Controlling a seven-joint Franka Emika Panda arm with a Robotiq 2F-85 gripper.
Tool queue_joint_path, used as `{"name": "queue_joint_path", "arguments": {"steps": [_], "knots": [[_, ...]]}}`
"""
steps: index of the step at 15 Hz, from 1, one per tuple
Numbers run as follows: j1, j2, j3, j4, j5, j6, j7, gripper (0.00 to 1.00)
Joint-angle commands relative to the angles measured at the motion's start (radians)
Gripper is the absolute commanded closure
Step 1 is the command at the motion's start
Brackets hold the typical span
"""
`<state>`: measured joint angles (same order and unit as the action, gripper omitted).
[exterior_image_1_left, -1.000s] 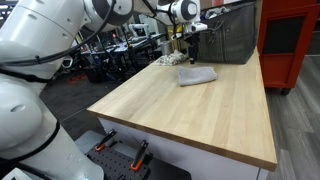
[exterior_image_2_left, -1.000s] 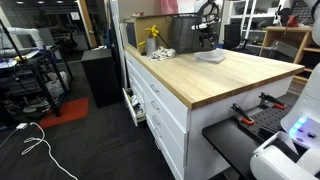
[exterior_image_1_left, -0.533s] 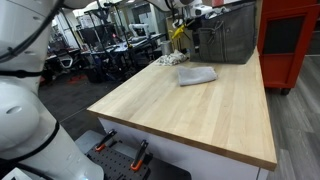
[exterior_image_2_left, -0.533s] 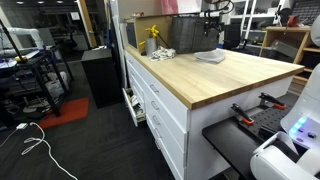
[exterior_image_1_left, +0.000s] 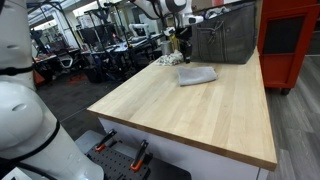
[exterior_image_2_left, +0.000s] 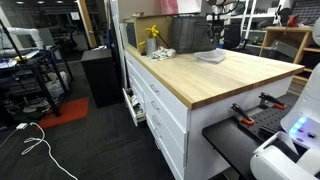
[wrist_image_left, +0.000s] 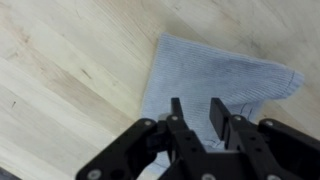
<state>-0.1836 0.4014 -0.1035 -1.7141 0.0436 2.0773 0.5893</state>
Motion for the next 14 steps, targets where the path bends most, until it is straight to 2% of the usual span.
{"name": "queue_joint_path", "arguments": {"steps": [1,3,8,14], "knots": [[0.068,-0.011,-0.050,-0.116,-0.061,0.145,0.005,0.95],[0.097,0.011,-0.072,-0.139,-0.104,0.217,0.022,1.00],[0.130,0.038,-0.110,-0.181,-0.135,0.300,0.024,1.00],[0.146,0.096,-0.123,-0.168,-0.124,0.378,0.018,1.00]]}}
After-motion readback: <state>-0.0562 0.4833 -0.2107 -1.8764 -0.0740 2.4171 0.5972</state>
